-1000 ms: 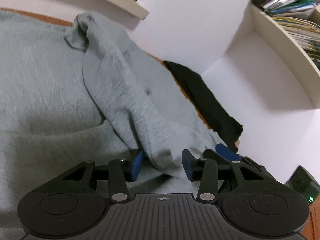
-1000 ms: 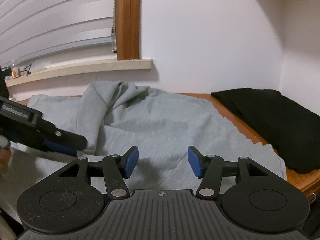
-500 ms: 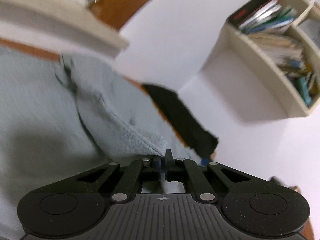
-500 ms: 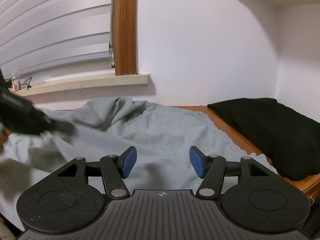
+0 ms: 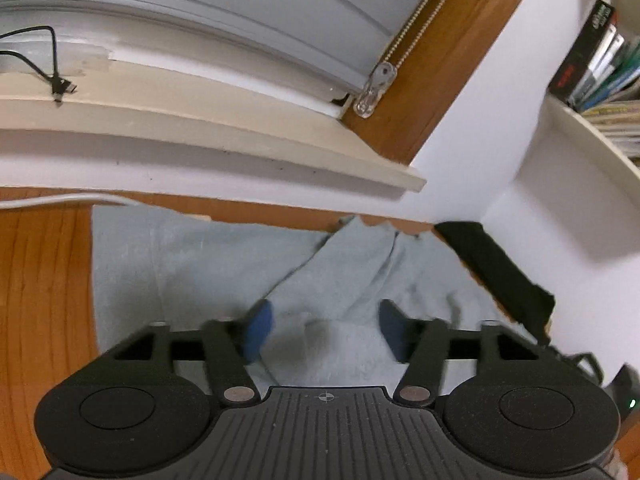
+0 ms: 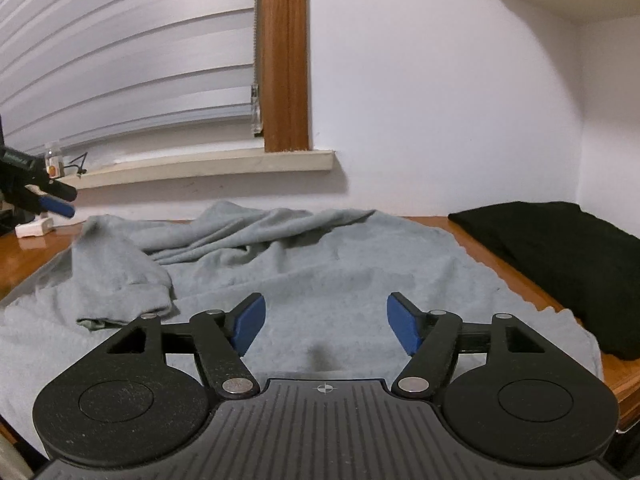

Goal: Fold clothes

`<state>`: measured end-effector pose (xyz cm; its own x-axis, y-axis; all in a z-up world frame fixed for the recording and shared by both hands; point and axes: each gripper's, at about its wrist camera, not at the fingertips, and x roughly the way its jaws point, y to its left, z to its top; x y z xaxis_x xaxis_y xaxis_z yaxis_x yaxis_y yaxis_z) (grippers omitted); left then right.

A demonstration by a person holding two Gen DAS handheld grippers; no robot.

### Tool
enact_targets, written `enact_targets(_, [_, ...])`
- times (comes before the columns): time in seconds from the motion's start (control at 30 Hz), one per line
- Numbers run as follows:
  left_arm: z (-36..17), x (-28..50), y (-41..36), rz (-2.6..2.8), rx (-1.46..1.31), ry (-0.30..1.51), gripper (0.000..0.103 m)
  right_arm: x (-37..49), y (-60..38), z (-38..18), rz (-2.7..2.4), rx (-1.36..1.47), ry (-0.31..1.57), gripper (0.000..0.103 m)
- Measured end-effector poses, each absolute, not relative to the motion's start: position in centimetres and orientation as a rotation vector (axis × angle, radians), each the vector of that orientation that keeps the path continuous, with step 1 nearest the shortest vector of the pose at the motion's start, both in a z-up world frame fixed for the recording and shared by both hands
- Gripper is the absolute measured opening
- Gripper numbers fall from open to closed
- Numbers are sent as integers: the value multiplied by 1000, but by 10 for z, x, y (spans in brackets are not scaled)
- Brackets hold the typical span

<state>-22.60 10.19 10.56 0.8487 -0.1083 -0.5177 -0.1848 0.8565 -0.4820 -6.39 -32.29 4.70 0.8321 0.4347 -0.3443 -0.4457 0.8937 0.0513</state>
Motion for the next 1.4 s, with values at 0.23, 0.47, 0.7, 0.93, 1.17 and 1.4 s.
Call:
enact_targets(0.23, [74, -242, 65, 27, -593, 560, 72, -60, -316, 34, 464, -25, 385, 67])
enact_targets(0.47, [52, -226, 29, 39, -651, 550, 71, -59, -307, 23, 470, -37, 415, 69])
enact_targets(0.7, [36, -220, 3, 3, -724, 568, 67, -57, -308, 19, 466, -43, 428, 73])
enact_targets(0.93, [30, -233, -4, 54, -806, 553, 65, -57, -305, 16, 465, -58, 431, 74])
enact_targets(1.17, [28, -233, -13, 93, -861, 522, 64, -58, -303, 14, 466, -61, 433, 75])
enact_targets(1.4, [25, -213, -15, 88, -849, 524, 64, -58, -302, 12, 467, -64, 436, 75])
